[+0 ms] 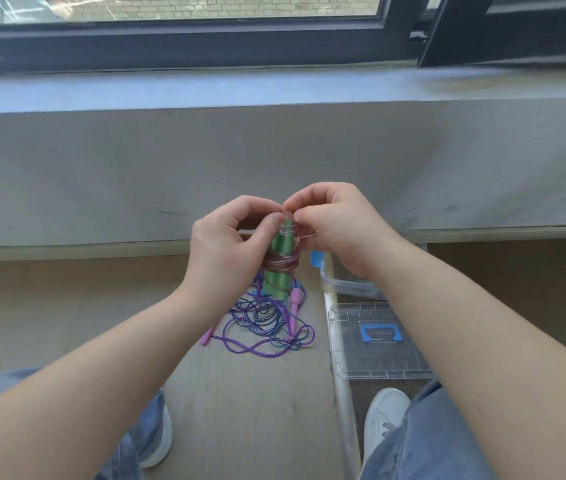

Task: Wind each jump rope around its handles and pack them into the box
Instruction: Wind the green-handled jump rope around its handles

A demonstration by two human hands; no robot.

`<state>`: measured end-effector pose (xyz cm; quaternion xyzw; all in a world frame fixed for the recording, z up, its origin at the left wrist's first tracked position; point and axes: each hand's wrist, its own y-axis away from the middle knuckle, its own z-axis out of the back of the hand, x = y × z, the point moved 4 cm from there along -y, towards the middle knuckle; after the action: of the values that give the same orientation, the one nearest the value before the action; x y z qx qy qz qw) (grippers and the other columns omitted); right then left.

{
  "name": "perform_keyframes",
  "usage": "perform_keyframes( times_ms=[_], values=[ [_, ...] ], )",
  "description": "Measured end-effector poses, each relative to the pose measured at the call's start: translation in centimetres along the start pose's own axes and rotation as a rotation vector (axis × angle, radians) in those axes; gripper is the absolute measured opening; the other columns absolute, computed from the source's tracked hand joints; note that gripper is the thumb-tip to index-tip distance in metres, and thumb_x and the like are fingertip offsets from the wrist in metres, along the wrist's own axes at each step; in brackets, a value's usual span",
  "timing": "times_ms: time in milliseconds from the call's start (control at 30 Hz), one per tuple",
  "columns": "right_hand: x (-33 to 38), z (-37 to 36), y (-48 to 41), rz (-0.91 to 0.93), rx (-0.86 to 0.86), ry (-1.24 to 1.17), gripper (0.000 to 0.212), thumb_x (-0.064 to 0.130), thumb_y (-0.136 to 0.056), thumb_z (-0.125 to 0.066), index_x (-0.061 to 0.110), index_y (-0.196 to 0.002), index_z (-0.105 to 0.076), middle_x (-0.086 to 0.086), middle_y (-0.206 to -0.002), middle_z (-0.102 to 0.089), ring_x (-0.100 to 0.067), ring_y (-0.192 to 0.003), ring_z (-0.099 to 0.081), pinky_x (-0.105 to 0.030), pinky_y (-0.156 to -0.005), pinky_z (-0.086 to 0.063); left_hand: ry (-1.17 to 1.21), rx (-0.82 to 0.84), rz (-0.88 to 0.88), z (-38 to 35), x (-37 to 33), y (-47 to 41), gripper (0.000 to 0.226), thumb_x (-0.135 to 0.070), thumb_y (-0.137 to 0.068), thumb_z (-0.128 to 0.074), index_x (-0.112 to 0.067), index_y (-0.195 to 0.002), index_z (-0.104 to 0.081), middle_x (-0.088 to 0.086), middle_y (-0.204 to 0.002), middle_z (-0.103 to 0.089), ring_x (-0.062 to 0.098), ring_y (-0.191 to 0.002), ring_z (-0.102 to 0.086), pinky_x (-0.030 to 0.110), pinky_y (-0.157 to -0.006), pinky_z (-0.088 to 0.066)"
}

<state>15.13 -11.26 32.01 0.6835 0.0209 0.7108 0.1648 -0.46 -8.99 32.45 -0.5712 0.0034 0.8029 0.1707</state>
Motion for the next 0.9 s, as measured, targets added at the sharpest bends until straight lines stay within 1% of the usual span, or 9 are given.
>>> perform_keyframes(
  times_ms=[133, 267, 367, 433, 533, 667, 767, 800, 900],
  values=[
    [-0.4, -0.3, 0.1, 0.063, -0.104, 0.025, 0.024, -0.006, -0.093, -0.055, 0.012, -0.085, -0.069, -0.004, -0.078, -0.068, -0.014, -0.067, -0.065, -0.042, -0.067, -0.063, -0.005, -0.001, 0.029, -0.2, 0.4, -0.4, 0.013, -0.018, -0.088, -0.073, -0.031, -0.086, -0.073, -0.019, -0.08, -0.074, -0.003, -0.076, -0.07, 0.01, -0.067, -0.05],
    [-0.6, -0.4, -0.2, 0.1, -0.181, 0.04, 0.022, -0.001, -0.093, -0.058, 0.017, -0.087, -0.07, -0.002, -0.082, -0.07, -0.015, -0.074, -0.068, -0.046, -0.072, -0.064, 0.017, -0.02, 0.061, -0.3, 0.7, -0.6, 0.013, -0.018, -0.088, -0.072, -0.031, -0.086, -0.073, -0.019, -0.08, -0.074, -0.002, -0.075, -0.07, 0.013, -0.069, -0.051],
    [-0.5, -0.4, -0.4, 0.089, -0.193, -0.016, 0.023, -0.003, -0.091, -0.061, 0.017, -0.088, -0.071, 0.001, -0.081, -0.071, -0.011, -0.071, -0.067, -0.034, -0.071, -0.061, 0.039, -0.003, 0.069, -0.4, 1.0, -0.5, 0.01, -0.018, -0.089, -0.072, -0.028, -0.088, -0.073, -0.014, -0.081, -0.075, 0.002, -0.077, -0.071, 0.016, -0.069, -0.054],
    [-0.4, -0.3, -0.4, 0.08, -0.201, -0.104, 0.022, -0.006, -0.09, -0.064, 0.015, -0.088, -0.071, -0.002, -0.084, -0.071, -0.013, -0.074, -0.07, -0.03, -0.074, -0.061, 0.057, 0.014, 0.067, -0.5, 1.0, -0.5, 0.01, -0.017, -0.09, -0.071, -0.027, -0.089, -0.073, -0.012, -0.084, -0.076, 0.004, -0.08, -0.072, 0.019, -0.072, -0.056],
    [-0.5, -0.1, -0.6, 0.073, -0.216, -0.181, 0.021, -0.008, -0.087, -0.068, 0.013, -0.089, -0.071, -0.008, -0.093, -0.072, -0.022, -0.087, -0.072, -0.036, -0.081, -0.062, 0.061, 0.019, 0.063, -0.4, 1.0, -0.6, 0.011, -0.017, -0.09, -0.07, -0.028, -0.089, -0.072, -0.012, -0.086, -0.076, 0.004, -0.083, -0.072, 0.021, -0.075, -0.057],
    [-0.4, 0.1, -0.5, 0.061, -0.177, -0.222, 0.025, -0.014, -0.085, -0.066, 0.008, -0.096, -0.07, -0.011, -0.091, -0.07, -0.022, -0.085, -0.071, -0.036, -0.08, -0.063, 0.053, 0.018, 0.059, -0.4, 1.0, -0.5, 0.009, -0.017, -0.09, -0.07, -0.026, -0.091, -0.072, -0.01, -0.091, -0.076, 0.004, -0.082, -0.072, 0.022, -0.073, -0.057],
    [-0.1, 0.1, -0.4, 0.049, -0.121, -0.232, 0.024, -0.015, -0.086, -0.064, 0.006, -0.097, -0.071, -0.011, -0.088, -0.073, -0.019, -0.081, -0.073, -0.03, -0.075, -0.062, -0.008, 0.011, -0.029, -0.3, 0.5, -0.4, 0.011, -0.015, -0.09, -0.07, -0.025, -0.09, -0.071, -0.01, -0.115, -0.068, 0.006, -0.081, -0.072, 0.02, -0.073, -0.055],
    [-0.2, 0.1, -0.4, 0.042, -0.107, -0.218, 0.023, -0.013, -0.086, -0.065, 0.006, -0.096, -0.071, -0.01, -0.087, -0.074, -0.019, -0.081, -0.073, -0.03, -0.074, -0.062, -0.021, 0.023, -0.063, -0.3, 0.3, -0.4, 0.01, -0.012, -0.09, -0.07, -0.023, -0.09, -0.071, -0.01, -0.117, -0.067, 0.008, -0.08, -0.072, 0.021, -0.073, -0.055],
    [-0.5, 0.0, -0.4, 0.013, -0.057, -0.179, 0.019, -0.01, -0.085, -0.07, 0.007, -0.093, -0.074, -0.007, -0.086, -0.076, -0.018, -0.081, -0.074, -0.03, -0.072, -0.061, -0.046, 0.069, -0.145, -0.5, -0.1, 0.0, 0.01, -0.006, -0.088, -0.07, -0.015, -0.091, -0.072, -0.008, -0.111, -0.07, 0.01, -0.081, -0.071, 0.022, -0.073, -0.056]
  ],
)
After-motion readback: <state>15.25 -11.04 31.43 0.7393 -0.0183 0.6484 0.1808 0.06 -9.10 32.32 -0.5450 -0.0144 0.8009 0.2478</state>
